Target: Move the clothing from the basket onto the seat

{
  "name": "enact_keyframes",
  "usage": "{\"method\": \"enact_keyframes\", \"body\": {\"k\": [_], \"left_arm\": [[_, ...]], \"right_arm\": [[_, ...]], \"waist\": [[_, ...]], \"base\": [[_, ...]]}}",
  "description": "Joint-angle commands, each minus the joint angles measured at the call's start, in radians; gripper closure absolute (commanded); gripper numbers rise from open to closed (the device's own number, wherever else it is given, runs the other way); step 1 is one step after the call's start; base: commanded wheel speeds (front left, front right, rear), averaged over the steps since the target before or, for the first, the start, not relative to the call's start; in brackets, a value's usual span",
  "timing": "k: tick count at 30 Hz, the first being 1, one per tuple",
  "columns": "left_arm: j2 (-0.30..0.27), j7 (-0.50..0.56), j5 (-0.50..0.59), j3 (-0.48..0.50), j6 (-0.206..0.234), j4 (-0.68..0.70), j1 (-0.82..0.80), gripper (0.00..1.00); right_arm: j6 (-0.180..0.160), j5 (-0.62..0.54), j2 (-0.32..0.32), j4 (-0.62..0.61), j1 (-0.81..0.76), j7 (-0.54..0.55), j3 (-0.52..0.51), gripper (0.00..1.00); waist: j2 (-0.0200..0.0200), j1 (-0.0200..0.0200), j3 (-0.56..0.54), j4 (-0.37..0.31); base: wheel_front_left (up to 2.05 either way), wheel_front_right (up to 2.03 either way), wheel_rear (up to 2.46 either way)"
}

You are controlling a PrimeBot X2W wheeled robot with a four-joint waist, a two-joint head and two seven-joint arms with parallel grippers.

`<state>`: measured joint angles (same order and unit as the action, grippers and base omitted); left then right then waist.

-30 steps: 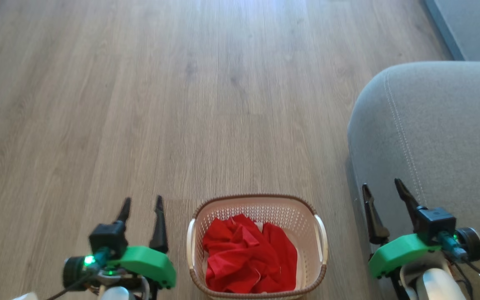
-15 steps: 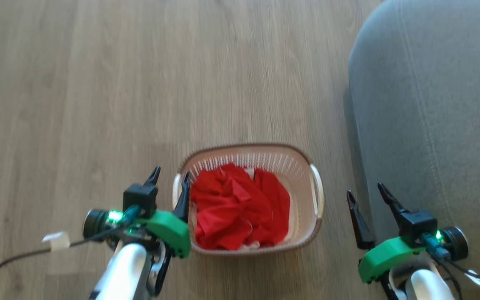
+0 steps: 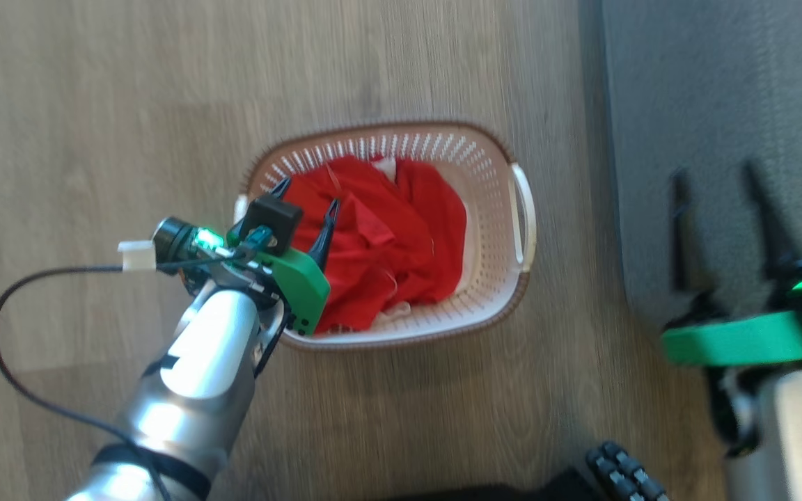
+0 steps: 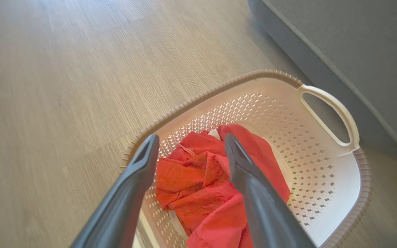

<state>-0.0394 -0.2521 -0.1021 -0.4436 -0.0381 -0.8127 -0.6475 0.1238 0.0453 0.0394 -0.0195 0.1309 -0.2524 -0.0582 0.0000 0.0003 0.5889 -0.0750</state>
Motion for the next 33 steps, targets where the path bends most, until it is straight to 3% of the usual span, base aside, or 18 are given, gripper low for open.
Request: {"method": "enact_keyframes", "body": {"k": [1,5,9,17,22,33], "left_arm": [[-0.011,-0.01,0.01,0.009,-0.005,-0.008,-0.012,0.0],[-0.011,-0.01,0.006,-0.021,-0.016,-0.094,-0.079,0.0],[-0.011,-0.01,0.0,-0.051,-0.02,-0.184,-0.133,0.0],[-0.011,-0.01,-0.042,-0.13,-0.036,-0.29,-0.231,0.0],[-0.011,0.038,-0.055,-0.219,-0.042,-0.368,-0.307,0.0],[-0.011,0.157,-0.053,-0.344,0.018,-0.436,-0.401,0.0]], "right_arm": [[0.007,0.032,0.011,-0.073,0.013,-0.009,0.002,0.0],[0.007,0.093,0.011,-0.25,0.039,-0.009,-0.072,0.0],[0.007,0.117,0.011,-0.35,0.055,-0.009,-0.135,0.0],[0.007,0.141,0.011,-0.392,0.105,-0.009,-0.248,0.0],[0.007,0.231,0.011,-0.377,0.155,-0.009,-0.336,0.0],[0.007,0.267,0.011,-0.413,0.166,-0.009,-0.321,0.0]], "waist": [[0.0,-0.0003,0.103,-0.031],[0.0,-0.0003,0.169,-0.042],[0.0,-0.0003,0.223,-0.048],[0.0,-0.0003,0.321,-0.062],[0.0,-0.0003,0.376,-0.077],[0.0,-0.0003,0.417,-0.118]], "base": [[0.0,0.0,0.0],[0.0,0.0,0.0],[0.0,0.0,0.0],[0.0,0.0,0.0],[0.0,0.0,0.0],[0.0,0.0,0.0]]}}
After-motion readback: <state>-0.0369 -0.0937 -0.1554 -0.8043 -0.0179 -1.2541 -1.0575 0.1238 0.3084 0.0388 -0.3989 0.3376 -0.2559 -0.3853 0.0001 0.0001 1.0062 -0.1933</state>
